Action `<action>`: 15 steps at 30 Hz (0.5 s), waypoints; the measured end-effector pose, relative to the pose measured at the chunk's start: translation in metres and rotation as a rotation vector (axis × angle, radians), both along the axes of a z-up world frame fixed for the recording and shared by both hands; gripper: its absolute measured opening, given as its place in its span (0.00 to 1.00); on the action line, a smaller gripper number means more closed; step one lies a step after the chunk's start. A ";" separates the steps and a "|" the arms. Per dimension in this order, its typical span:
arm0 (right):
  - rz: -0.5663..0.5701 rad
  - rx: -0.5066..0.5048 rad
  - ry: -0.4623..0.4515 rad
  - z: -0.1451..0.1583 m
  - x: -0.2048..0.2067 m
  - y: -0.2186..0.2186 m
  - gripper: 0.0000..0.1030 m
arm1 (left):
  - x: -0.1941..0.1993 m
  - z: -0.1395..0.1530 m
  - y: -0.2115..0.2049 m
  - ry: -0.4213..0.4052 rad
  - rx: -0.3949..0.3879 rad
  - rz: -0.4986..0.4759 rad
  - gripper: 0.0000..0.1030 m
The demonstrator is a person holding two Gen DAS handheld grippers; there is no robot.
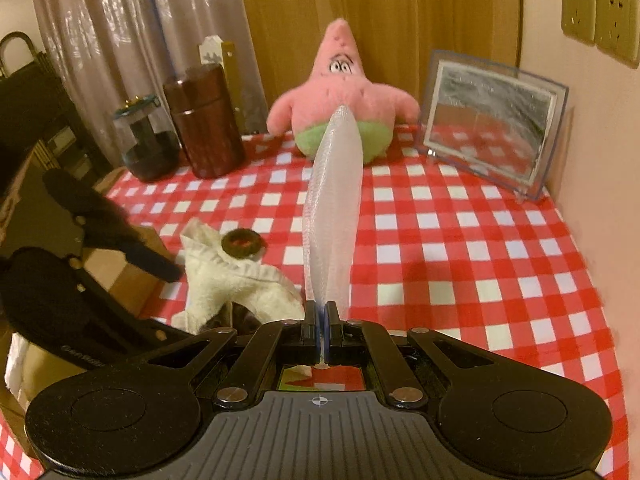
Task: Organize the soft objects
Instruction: 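Grasp the dark scrunchie on the towel with the left gripper while the right holds the plastic sheet, then carry the scrunchie and plastic sheet over the tray and open both grippers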
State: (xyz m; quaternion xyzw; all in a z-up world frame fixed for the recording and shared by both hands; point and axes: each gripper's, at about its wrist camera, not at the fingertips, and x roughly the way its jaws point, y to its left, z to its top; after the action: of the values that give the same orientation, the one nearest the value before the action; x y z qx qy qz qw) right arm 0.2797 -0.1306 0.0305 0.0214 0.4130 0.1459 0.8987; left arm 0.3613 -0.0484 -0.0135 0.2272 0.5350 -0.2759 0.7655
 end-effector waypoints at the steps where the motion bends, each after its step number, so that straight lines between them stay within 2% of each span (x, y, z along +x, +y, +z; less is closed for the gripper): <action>1: -0.001 -0.002 0.007 -0.003 0.002 -0.001 0.02 | 0.004 -0.003 -0.003 0.008 0.001 -0.001 0.56; 5: -0.002 -0.003 0.030 -0.012 0.004 -0.004 0.02 | 0.013 -0.014 -0.013 0.035 0.023 -0.011 0.47; 9: -0.010 -0.002 0.042 -0.017 0.006 -0.008 0.02 | 0.018 -0.025 -0.018 0.063 0.042 -0.012 0.44; 12: -0.012 -0.004 0.045 -0.019 0.006 -0.008 0.01 | 0.020 -0.031 -0.019 0.083 0.043 -0.007 0.32; 13: -0.013 -0.004 0.046 -0.020 0.006 -0.008 0.02 | 0.020 -0.031 -0.019 0.085 0.040 -0.008 0.24; 15: -0.016 -0.001 0.045 -0.019 0.006 -0.008 0.01 | 0.018 -0.029 -0.017 0.083 0.024 0.002 0.19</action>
State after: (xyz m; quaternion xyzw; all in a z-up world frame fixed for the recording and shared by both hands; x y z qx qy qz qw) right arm 0.2856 -0.1385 0.0110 0.0275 0.4332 0.1377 0.8903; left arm 0.3798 -0.0652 -0.0426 0.2243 0.5698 -0.2781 0.7401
